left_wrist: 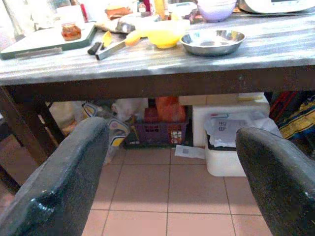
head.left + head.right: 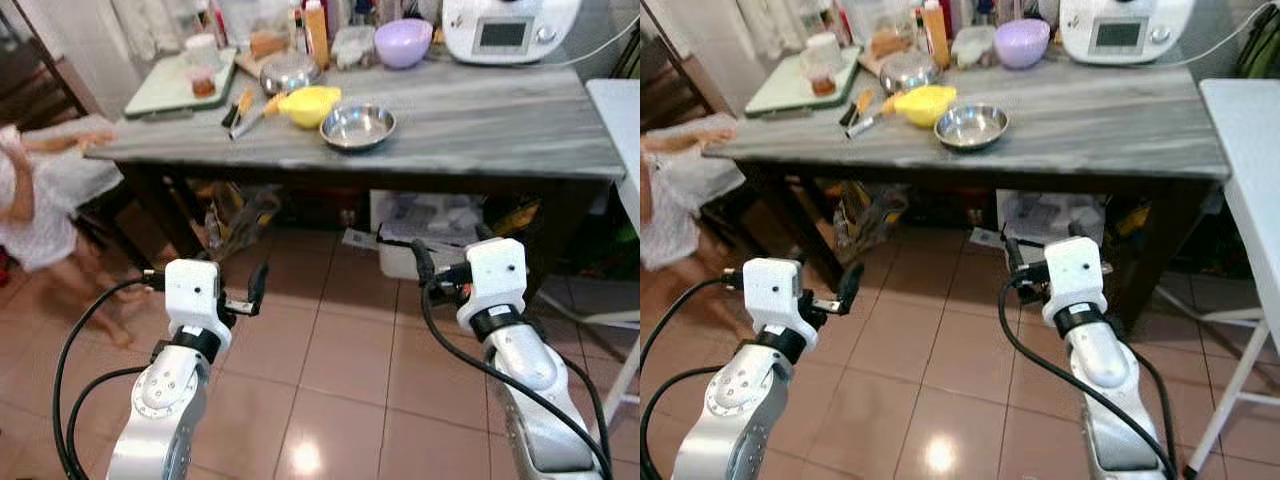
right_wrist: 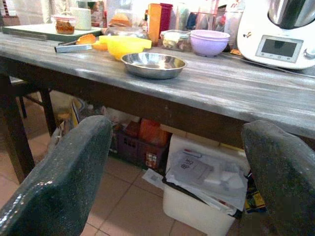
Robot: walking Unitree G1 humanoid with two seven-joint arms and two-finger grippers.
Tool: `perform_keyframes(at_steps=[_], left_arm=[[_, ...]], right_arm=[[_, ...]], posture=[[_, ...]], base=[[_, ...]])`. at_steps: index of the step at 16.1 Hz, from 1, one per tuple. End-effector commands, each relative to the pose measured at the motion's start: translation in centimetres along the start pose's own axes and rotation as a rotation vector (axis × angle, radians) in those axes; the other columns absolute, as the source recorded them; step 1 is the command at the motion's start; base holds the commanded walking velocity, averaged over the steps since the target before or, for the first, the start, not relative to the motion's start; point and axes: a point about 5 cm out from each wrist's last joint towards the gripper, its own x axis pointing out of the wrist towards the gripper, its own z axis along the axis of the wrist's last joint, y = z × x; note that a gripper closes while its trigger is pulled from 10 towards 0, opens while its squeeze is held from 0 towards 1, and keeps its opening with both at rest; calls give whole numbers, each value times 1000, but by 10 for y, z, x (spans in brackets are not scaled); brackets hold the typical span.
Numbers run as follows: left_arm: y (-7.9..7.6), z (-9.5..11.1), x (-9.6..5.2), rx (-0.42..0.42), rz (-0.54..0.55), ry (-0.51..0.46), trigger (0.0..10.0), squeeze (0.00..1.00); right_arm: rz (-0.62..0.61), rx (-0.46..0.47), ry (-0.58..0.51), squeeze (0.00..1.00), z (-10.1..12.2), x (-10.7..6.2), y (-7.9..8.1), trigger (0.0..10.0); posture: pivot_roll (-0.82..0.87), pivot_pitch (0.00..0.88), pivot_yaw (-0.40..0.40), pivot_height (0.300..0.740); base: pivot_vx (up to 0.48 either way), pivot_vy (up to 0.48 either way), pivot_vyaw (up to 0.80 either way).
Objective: Setting the table
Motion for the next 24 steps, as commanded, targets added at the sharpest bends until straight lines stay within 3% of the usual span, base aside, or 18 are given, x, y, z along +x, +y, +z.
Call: perform_keyframes(at_steps=[1,5,17,24], left_arm=[[3,2,-1,0,1,-10,10000,0],[2,1,-1,-9,-10,-8,10000,0],[0,1,0,-24,-21,-6,10000,0],[-3,3,3,-29,-32,-13,10000,0]], right_arm=[[13,14,-8,0,2,2,3,10000],[15,13,-7,0,2,2,3,10000],[14,13,-15,0,4,3,3,10000],[12,9,-38,0,9,4,4,10000]], posture=[[-140,108,123,740],[-141,108,120,740],[-145,109,123,740],[-151,111,129,740]], base=[[0,-255,0],[0,-406,0],[0,-480,-611],[0,-480,0]])
